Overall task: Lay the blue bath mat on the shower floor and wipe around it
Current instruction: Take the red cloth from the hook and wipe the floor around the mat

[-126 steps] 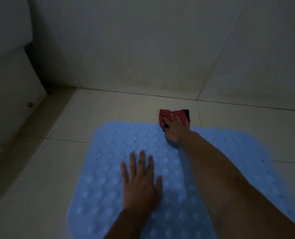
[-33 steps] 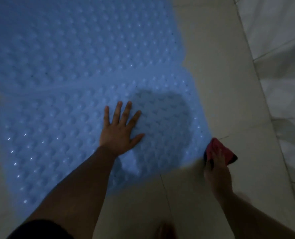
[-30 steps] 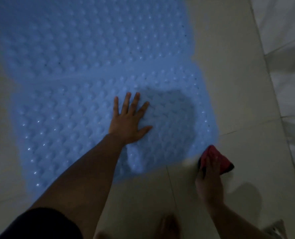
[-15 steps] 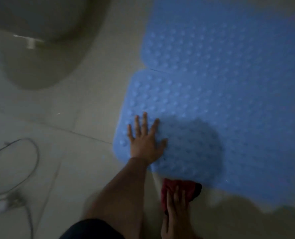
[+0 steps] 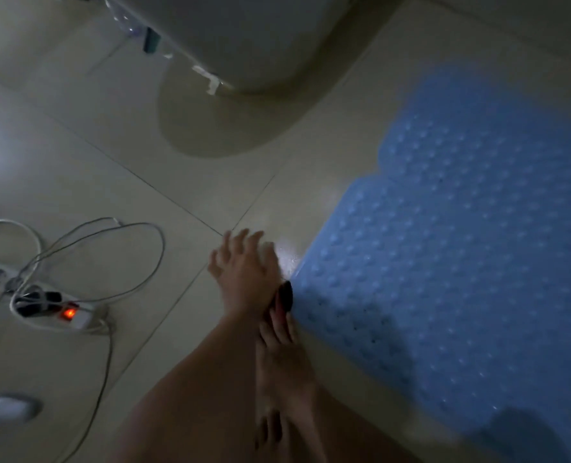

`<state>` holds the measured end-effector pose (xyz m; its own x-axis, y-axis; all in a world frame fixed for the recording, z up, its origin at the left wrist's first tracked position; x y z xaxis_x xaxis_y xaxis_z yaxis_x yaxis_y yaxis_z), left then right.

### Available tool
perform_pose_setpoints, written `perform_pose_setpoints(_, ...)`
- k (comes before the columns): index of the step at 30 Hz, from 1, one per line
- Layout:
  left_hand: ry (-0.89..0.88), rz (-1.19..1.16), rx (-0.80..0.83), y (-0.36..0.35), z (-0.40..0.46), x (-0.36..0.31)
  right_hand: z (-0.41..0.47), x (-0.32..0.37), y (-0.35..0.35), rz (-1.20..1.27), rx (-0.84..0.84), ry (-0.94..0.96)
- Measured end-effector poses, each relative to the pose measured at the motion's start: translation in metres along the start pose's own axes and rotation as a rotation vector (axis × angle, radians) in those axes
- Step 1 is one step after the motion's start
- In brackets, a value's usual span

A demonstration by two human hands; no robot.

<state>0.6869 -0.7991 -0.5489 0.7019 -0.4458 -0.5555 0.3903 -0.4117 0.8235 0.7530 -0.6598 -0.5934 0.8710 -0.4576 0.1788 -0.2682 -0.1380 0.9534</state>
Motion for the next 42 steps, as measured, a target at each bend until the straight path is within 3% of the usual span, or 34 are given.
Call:
perform_pose_setpoints(3, 0.119, -0.018, -0.074, 0.043, 0.010, 0.040, 0.059, -0.008, 0.014, 0.030, 0.089, 0.045)
perform_pose_setpoints(5, 0.142, -0.015, -0.103, 0.064, 0.013, 0.055, 0.098, -0.032, 0.026, -0.095, 0.150, 0.072)
perform_pose_setpoints(8, 0.163, -0.023, -0.126, 0.084, 0.016, 0.071, 0.142, -0.102, 0.051, -0.200, 0.269, -0.088)
perform_pose_setpoints(11, 0.206, -0.037, -0.148, 0.097, 0.014, 0.087, 0.133, -0.119, 0.054, -0.130, 0.213, -0.178)
perform_pose_setpoints(13, 0.283, -0.069, -0.193, 0.107, 0.014, 0.105, 0.102, -0.083, 0.041, -0.112, 0.170, -0.064)
perform_pose_setpoints(17, 0.330, -0.105, -0.217, 0.105, 0.012, 0.120, 0.020, -0.001, 0.002, -0.170, 0.181, 0.367)
perform_pose_setpoints(20, 0.259, -0.099, -0.168, 0.087, 0.011, 0.112, 0.020, -0.010, 0.001, -0.251, 0.134, 0.500)
perform_pose_setpoints(23, 0.226, -0.114, -0.136, 0.063, 0.008, 0.100, 0.064, -0.048, 0.014, -0.295, 0.126, 0.369)
perform_pose_setpoints(25, 0.237, -0.151, -0.137, 0.048, 0.006, 0.092, 0.098, -0.076, 0.030, -0.217, 0.091, 0.180)
perform_pose_setpoints(28, 0.395, -0.263, -0.235, 0.043, 0.011, 0.098, 0.135, -0.103, 0.043, -0.037, 0.047, -0.172)
perform_pose_setpoints(30, 0.427, -0.296, -0.313, 0.050, 0.020, 0.105, 0.136, -0.082, 0.039, -0.006, -0.031, -0.198)
perform_pose_setpoints(33, 0.351, -0.247, -0.384, 0.064, 0.033, 0.106, 0.107, -0.002, 0.012, 0.029, -0.070, 0.279)
perform_pose_setpoints(35, 0.318, -0.202, -0.357, 0.057, 0.040, 0.104, 0.098, 0.002, 0.009, -0.006, -0.041, 0.461)
perform_pose_setpoints(37, 0.267, -0.158, -0.314, 0.045, 0.046, 0.093, 0.117, -0.024, 0.015, -0.020, -0.076, 0.441)
perform_pose_setpoints(42, -0.102, -0.082, -0.157, -0.017, 0.059, 0.005, 0.192, -0.169, 0.061, 0.018, -0.057, -0.023)
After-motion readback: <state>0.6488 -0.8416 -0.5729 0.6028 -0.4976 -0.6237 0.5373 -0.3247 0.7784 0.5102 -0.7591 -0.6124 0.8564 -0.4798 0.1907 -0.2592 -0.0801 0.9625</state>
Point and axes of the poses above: each hand's wrist, its own z-axis towards the middle knuckle, its own y-axis out of the back of the hand, x = y × z, the point moved 9 cm from there along z, towards the middle knuckle, and after that the axes turned 10 degrees about -z, right-handed, at the moved point
